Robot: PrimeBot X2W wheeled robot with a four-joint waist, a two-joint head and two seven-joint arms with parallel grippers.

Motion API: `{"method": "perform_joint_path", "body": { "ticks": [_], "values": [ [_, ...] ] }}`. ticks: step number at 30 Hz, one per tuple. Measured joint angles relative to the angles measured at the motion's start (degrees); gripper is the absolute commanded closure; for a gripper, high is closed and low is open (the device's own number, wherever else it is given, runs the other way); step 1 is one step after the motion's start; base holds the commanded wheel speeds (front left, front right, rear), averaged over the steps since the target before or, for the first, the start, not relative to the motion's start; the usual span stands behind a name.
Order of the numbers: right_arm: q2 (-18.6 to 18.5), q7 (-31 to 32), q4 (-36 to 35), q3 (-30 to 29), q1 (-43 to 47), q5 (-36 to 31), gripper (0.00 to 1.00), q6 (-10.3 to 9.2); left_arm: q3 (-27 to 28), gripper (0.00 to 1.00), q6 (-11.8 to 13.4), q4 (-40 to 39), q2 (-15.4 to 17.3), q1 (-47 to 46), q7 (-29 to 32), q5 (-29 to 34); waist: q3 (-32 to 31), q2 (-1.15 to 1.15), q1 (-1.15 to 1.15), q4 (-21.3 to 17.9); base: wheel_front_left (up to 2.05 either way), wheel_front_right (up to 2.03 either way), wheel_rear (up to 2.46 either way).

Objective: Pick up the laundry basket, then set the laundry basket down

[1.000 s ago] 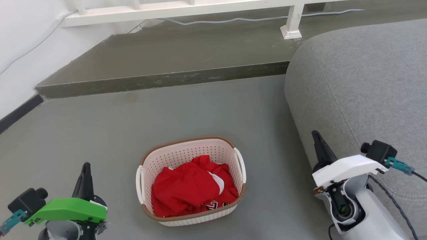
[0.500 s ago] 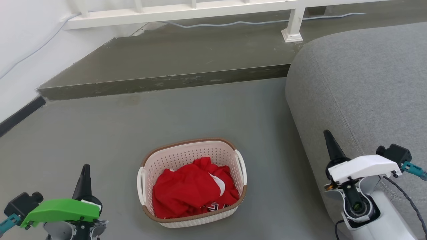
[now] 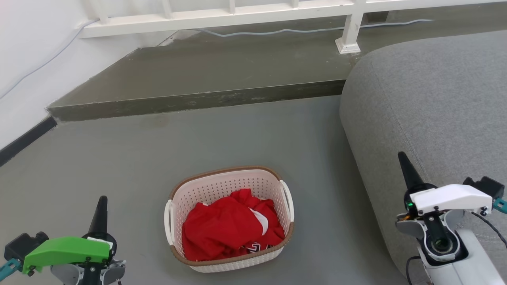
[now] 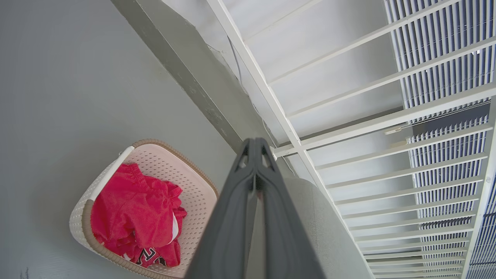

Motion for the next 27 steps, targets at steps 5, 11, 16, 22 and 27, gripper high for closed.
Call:
{"method": "perform_joint_path", "body": {
  "ticks": [5, 11, 16, 22, 27],
  "values": [
    [0.2, 1.0, -0.2, -1.7, 0.7, 3.3, 1.0, 0.52, 0.5, 1.0, 0.0, 0.1, 0.0, -0.1, 0.9, -3.2, -0.2, 0.0, 0.0, 0.1, 0.0, 0.0, 0.0],
    [0.4, 1.8, -0.5, -3.4, 0.9, 6.5, 1.0, 1.05, 1.0, 1.0, -0.2, 0.2, -0.1, -0.1, 2.1, -6.4, -0.5, 0.0, 0.0, 0.2, 0.0, 0.0, 0.0],
    [0.6, 2.8, -0.8, -5.1, 0.9, 9.8, 1.0, 1.58, 1.4, 1.0, -0.6, 0.3, -0.2, -0.2, 2.9, -9.7, -0.7, 0.0, 0.0, 0.3, 0.0, 0.0, 0.0],
    [0.8, 4.1, -1.2, -7.4, 1.6, 14.1, 1.0, 2.52, 1.9, 1.0, -0.7, 0.4, -0.3, -0.2, 4.4, -14.1, -1.0, 0.0, 0.0, 0.4, 0.0, 0.0, 0.0],
    [1.0, 5.0, -1.4, -9.0, 2.0, 17.4, 1.0, 3.04, 2.3, 1.0, -1.0, 0.5, -0.3, -0.3, 5.3, -17.3, -1.2, 0.0, 0.0, 0.5, 0.0, 0.0, 0.0]
  ]
}}
